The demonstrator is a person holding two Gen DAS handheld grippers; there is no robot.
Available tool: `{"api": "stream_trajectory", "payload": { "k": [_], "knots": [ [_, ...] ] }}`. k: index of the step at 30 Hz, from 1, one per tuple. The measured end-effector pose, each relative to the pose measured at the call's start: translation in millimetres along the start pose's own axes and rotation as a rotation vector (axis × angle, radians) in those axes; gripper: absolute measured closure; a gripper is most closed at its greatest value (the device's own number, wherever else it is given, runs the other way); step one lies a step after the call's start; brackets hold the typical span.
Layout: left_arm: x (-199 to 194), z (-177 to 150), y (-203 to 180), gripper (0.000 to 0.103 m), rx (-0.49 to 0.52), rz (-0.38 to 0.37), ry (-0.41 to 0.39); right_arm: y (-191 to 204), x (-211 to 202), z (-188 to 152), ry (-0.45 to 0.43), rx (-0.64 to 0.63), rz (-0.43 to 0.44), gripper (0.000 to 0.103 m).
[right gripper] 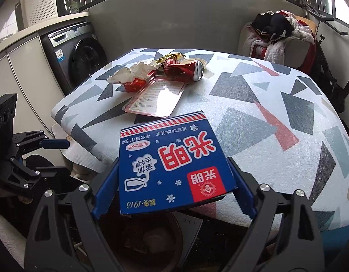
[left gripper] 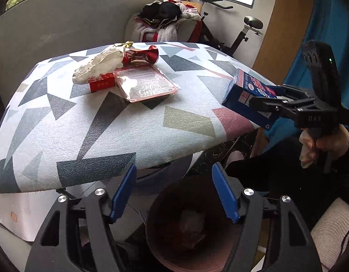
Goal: Collect trash
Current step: 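Lower the carton and green wrapper over the brown bin and open both tools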
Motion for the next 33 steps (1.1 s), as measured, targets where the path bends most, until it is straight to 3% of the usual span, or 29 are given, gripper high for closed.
{"api": "stream_trajectory", "payload": {
  "k": [3,7,15,33],
  "knots": [
    [-10,1,8,0.019,-0.052,0.025,-0.029,6,3,-4,0.017,-0.01,0.024,0.016],
    [-17,1,16,0.011,-0.091,0.06,-0.055,16,9,-12,0.052,-0.043,0.049,0.016],
    [-19,2,24,0.008,-0.106,0.123,-0.05,41,21,-30,0.12,-0.13,0.106,0.016],
    [-19,-5,35,0.006,-0.164,0.155,-0.041,60,35,-47,0.208,-0.213,0.129,0.013]
  ]
}}
Point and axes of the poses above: each gripper's, at about its wrist camera, not at the fingertips, and x roughly the way its jaws point, y to its left, z to its top, the point moved 1 cm from there along x, roughly the way its jaws point
